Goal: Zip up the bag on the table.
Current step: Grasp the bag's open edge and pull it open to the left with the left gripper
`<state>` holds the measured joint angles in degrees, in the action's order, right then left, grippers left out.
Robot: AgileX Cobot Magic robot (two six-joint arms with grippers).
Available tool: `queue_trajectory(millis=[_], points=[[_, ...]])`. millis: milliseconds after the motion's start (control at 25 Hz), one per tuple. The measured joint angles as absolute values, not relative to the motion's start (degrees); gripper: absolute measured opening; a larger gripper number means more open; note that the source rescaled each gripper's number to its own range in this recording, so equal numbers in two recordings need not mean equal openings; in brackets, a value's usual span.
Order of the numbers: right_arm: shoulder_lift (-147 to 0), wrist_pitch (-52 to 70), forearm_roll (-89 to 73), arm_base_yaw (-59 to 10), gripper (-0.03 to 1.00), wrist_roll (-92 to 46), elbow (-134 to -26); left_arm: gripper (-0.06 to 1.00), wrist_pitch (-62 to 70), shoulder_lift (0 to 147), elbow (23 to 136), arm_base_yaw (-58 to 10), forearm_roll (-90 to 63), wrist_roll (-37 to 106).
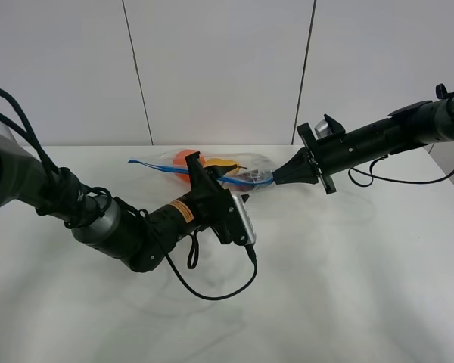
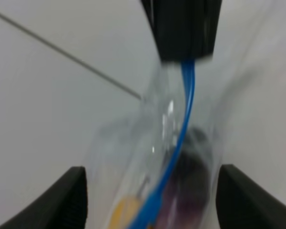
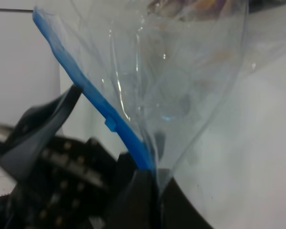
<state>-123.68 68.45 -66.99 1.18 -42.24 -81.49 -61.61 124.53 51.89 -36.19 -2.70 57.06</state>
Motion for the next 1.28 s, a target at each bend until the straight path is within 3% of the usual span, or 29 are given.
queue_trajectory(millis=[160, 360, 640, 880, 1160, 1280], points=[[-123.7, 68.5, -67.0, 1.2, 0.00, -42.2, -81.5, 0.63, -62.4, 125.3, 51.9, -35.4, -2.3, 57.1], [-123.7, 68.5, -66.9, 1.2, 0.00, -42.2, -81.5, 0.43, -64.1, 125.3, 51.9, -35.4, 1.0, 57.1], [-123.7, 68.5, -66.8, 1.2, 0.00, -42.2, -81.5, 0.36, -64.9, 125.3, 51.9, -35.4, 3.6, 57.2], [-123.7, 68.5, -66.6, 1.2, 0.00, -42.2, -81.5, 0.19, -65.0, 125.3, 51.9, -35.4, 3.6, 57.0], [-123.7, 68.5, -66.6, 1.2, 0.00, -42.2, -81.5, 0.12, -65.0, 125.3, 51.9, -35.4, 2.2, 56.9], [-123.7, 68.5, -66.6, 1.2, 0.00, -42.2, -81.5, 0.01, -65.0, 125.3, 51.9, -35.4, 0.0, 56.9]])
